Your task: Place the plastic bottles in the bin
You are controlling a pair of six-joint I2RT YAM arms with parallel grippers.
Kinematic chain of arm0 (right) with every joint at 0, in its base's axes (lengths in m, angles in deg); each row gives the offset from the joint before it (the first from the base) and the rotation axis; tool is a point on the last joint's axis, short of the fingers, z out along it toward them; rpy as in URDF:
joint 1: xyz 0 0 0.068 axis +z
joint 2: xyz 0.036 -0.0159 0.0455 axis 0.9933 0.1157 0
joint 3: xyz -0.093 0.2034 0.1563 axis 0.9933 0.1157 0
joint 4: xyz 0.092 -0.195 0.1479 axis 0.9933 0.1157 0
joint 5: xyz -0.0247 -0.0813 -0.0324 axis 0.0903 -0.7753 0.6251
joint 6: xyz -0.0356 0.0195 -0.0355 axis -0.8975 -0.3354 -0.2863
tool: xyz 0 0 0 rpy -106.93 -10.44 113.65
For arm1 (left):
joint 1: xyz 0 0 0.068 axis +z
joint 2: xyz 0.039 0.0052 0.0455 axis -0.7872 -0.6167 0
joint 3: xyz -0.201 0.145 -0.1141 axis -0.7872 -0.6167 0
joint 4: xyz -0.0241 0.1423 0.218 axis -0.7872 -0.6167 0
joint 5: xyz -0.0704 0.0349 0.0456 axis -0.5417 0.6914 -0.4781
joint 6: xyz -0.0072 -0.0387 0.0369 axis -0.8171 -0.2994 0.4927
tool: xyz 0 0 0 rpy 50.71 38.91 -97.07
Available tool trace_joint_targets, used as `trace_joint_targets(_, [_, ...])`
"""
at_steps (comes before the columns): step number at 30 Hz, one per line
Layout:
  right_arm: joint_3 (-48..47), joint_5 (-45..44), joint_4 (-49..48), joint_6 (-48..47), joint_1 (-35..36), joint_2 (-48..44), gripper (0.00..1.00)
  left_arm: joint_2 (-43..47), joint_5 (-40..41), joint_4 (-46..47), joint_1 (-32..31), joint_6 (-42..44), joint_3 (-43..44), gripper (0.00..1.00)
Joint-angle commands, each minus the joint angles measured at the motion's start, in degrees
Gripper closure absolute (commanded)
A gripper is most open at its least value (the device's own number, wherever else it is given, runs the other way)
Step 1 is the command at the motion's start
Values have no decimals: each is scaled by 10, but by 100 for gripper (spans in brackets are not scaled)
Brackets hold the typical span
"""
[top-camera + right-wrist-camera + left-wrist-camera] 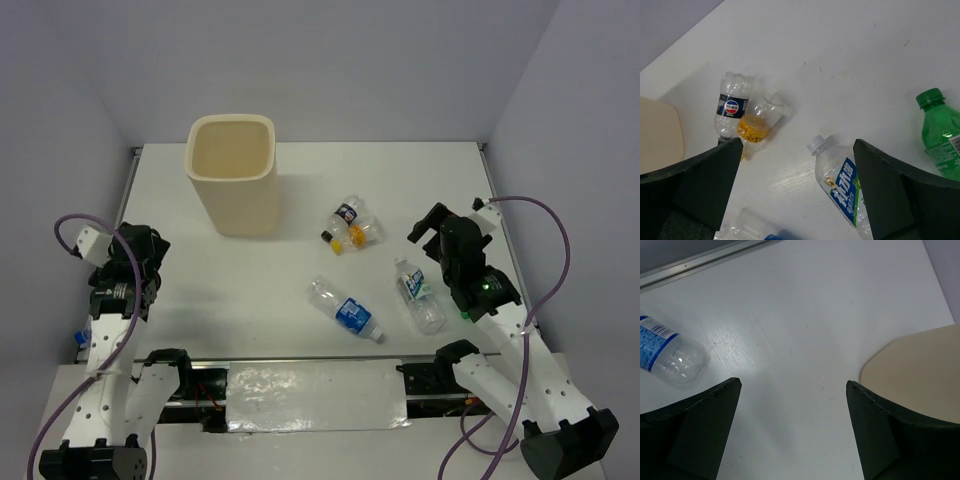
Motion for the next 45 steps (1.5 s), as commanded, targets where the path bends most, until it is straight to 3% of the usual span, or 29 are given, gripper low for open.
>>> trace_joint_targets(1, [8,-28,-36,-4,-2,-17,0,-17,32,-32,3,-60,17,1])
trace_joint_targets(5, [14,-12,-59,-14,-3,-19,0,-68,48,-75,14,-115,23,1])
trace_joint_targets(10, [-9,-7,-45,-27,-2,26,0,-100,41,-102,84,-153,7,1])
trace_joint_targets(15, [-34,31,-37,-59,-3,88,0,-88,-18,-25,215,-141,-55,1])
trace_joint_targets(21, [-23,76,-66,-85,-3,116,0,-142,-14,9,256,-149,-74,1])
trace_joint_targets(25, [-38,103,-73,-116,-3,131,0,-193,-90,107,340,-109,-104,1])
trace_joint_targets(28, [-39,109,-81,-125,-3,137,0,-238,-111,173,350,-101,-107,1])
trace_joint_targets(31, [-33,114,-96,-130,-3,141,0,-308,-105,184,350,-117,-98,1])
trace_joint_targets(35, [-41,129,-97,-137,-3,152,0,-386,-157,223,351,-90,-81,1])
trace_joint_targets(37, [-47,124,-91,-134,-3,156,0,-404,-174,226,351,-86,-77,7])
trace_joint_targets(39, [-43,121,-94,-132,-4,152,0,-399,-184,233,351,-78,-82,23])
trace_joint_targets(42, [-37,128,-102,-131,-4,146,0,-357,-201,235,350,-64,-88,36])
trace_joint_targets(45, [-32,126,-106,-130,-4,143,0,-289,-256,248,340,-26,-77,42])
